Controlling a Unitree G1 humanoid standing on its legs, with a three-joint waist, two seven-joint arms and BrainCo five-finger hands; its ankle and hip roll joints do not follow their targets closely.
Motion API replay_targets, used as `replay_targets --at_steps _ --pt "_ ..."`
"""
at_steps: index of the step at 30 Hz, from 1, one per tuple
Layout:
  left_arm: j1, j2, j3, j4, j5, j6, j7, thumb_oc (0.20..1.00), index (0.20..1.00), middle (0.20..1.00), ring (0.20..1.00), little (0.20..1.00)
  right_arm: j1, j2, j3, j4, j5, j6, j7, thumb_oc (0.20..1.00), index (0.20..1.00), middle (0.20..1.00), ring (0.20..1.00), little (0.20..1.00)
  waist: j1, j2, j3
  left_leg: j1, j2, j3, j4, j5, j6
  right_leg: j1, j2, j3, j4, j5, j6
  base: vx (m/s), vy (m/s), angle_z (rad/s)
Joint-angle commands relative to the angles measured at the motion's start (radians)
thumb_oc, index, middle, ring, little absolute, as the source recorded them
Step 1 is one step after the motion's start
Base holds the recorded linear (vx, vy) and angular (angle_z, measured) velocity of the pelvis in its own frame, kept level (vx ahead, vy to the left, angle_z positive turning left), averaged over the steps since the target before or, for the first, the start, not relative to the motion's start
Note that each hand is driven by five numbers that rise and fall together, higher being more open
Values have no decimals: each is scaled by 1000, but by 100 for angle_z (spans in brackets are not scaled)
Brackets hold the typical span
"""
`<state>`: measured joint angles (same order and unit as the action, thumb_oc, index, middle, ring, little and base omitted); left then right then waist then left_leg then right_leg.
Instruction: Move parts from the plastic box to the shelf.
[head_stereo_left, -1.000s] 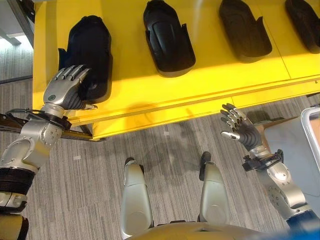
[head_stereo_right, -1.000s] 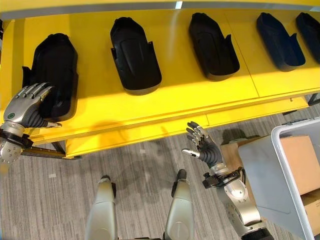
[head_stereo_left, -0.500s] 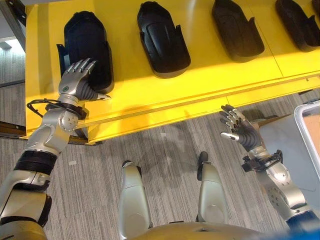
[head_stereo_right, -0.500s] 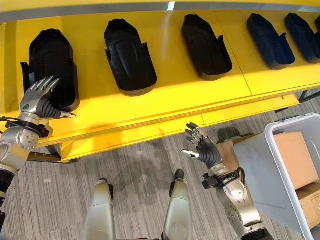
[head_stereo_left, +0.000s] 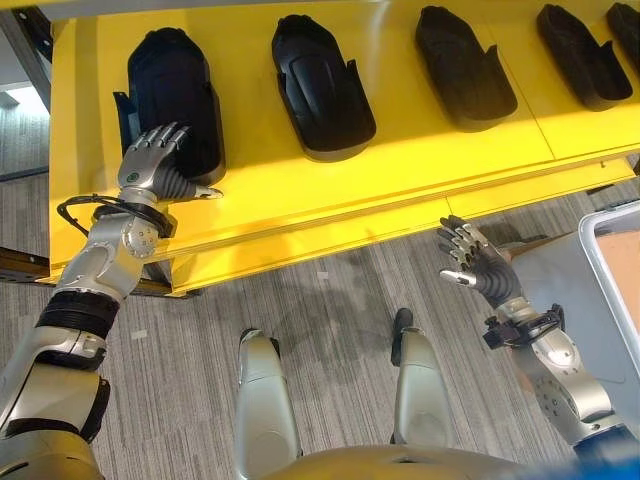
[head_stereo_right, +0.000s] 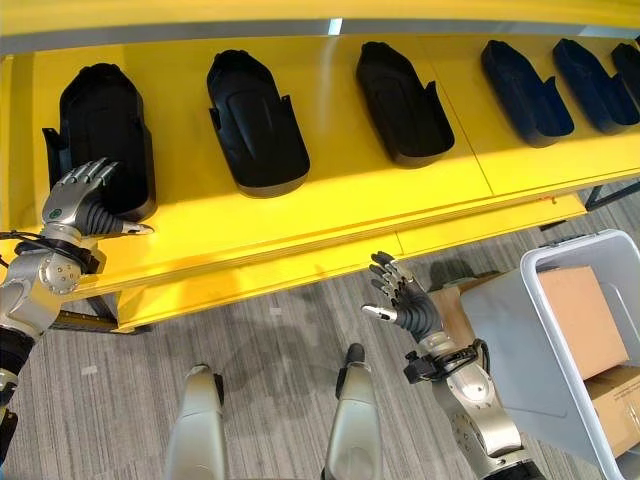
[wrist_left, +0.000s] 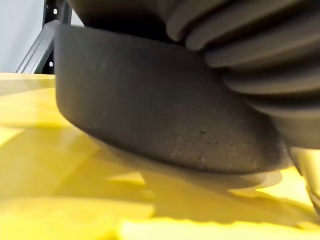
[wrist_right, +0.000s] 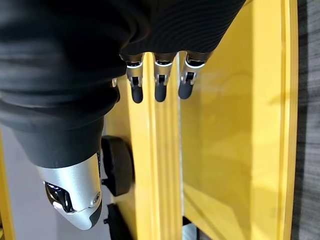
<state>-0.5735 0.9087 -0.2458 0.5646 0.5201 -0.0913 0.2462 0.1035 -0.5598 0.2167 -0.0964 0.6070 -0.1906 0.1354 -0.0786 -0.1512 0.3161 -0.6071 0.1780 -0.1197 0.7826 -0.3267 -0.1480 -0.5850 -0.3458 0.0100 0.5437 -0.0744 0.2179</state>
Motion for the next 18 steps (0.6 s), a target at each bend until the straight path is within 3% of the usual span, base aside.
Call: replay_targets --at_steps 1,18 --pt "-13 16 -19 74 -18 30 14 1000 1000 1000 1000 1000 9 -25 -17 -66 24 -37 10 1000 1000 1000 1000 1000 7 18 -27 -16 -26 51 -12 15 93 -19 68 -26 134 -128 -101 0 0 0" --pt "-38 56 -25 74 -24 30 22 1000 1000 1000 1000 1000 13 -29 -17 -62 28 -37 16 1000 1000 1000 1000 1000 6 18 -30 -24 -26 54 -3 13 94 -25 69 -21 137 -127 -101 0 1 -1"
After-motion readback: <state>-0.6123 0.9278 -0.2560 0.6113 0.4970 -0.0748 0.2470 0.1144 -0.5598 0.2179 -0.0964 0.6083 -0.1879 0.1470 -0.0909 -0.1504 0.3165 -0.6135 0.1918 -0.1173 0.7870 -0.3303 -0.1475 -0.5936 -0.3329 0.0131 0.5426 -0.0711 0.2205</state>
